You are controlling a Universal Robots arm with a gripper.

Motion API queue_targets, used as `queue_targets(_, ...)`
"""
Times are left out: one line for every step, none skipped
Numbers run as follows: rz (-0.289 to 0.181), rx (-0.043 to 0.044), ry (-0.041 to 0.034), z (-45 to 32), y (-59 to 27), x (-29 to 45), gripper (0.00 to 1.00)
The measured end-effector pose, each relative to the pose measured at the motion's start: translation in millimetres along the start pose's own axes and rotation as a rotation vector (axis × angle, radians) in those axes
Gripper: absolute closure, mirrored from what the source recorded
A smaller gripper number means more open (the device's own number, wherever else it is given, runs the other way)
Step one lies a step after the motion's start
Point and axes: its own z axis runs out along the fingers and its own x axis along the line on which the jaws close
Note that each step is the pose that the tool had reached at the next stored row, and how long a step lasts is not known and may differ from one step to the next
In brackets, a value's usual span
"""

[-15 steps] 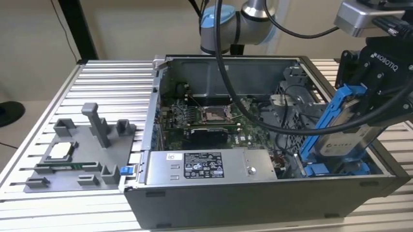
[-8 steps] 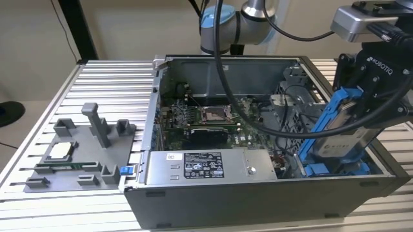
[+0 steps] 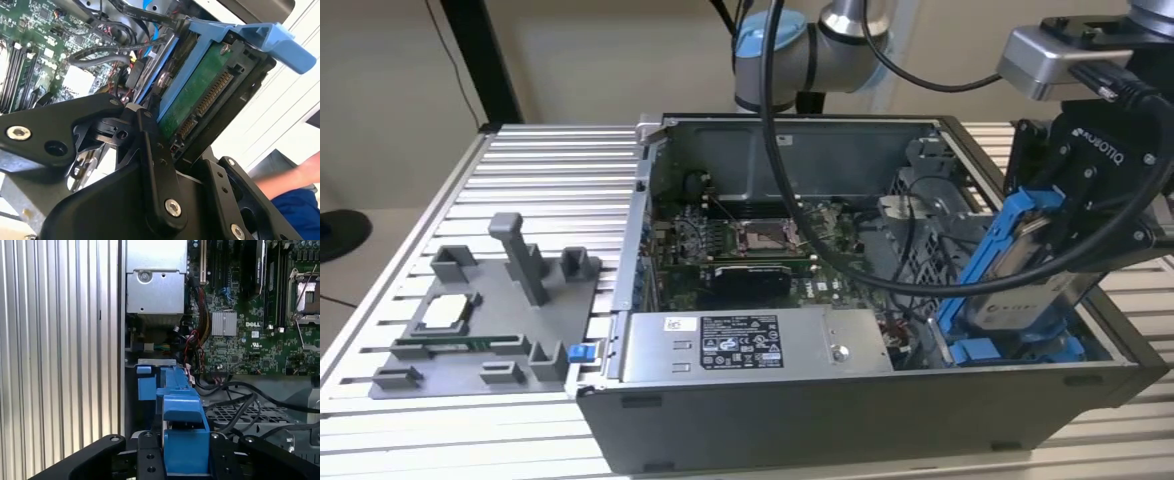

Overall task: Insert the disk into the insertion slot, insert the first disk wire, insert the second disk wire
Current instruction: 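Insert the disk into the insertion slot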

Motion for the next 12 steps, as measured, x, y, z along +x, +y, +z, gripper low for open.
queue_targets(0.0, 0.0, 0.0, 1.2, 0.0, 0.0, 1.0)
queue_targets(0.0, 0.0, 0.0, 2.4, -0.1, 0.0, 1.0)
queue_targets(0.0, 0.0, 0.0002, 3.7, -0.1, 0.0, 1.0)
queue_targets(0.0, 0.0, 0.0001, 4.9, -0.1, 0.0, 1.0)
queue_targets(0.0, 0.0, 0.0001, 6.1, -0.1, 0.0, 1.0)
queue_targets(0.0, 0.0, 0.0, 7.2, -0.1, 0.0, 1.0)
queue_targets(0.0, 0.0, 0.0001, 8.1, -0.2, 0.0, 1.0)
queue_targets(0.0, 0.0, 0.0, 9.3, -0.2, 0.0, 1.0)
queue_targets(0.0, 0.0, 0.0, 10.6, -0.2, -0.1, 1.0)
queue_targets(0.0, -0.0001, 0.0, 12.0, -0.3, -0.1, 1.0)
queue_targets(0.0, 0.0, 0.0001, 13.3, -0.3, -0.1, 1.0)
queue_targets(0.0, 0.0, 0.0001, 14.3, -0.3, -0.1, 1.0)
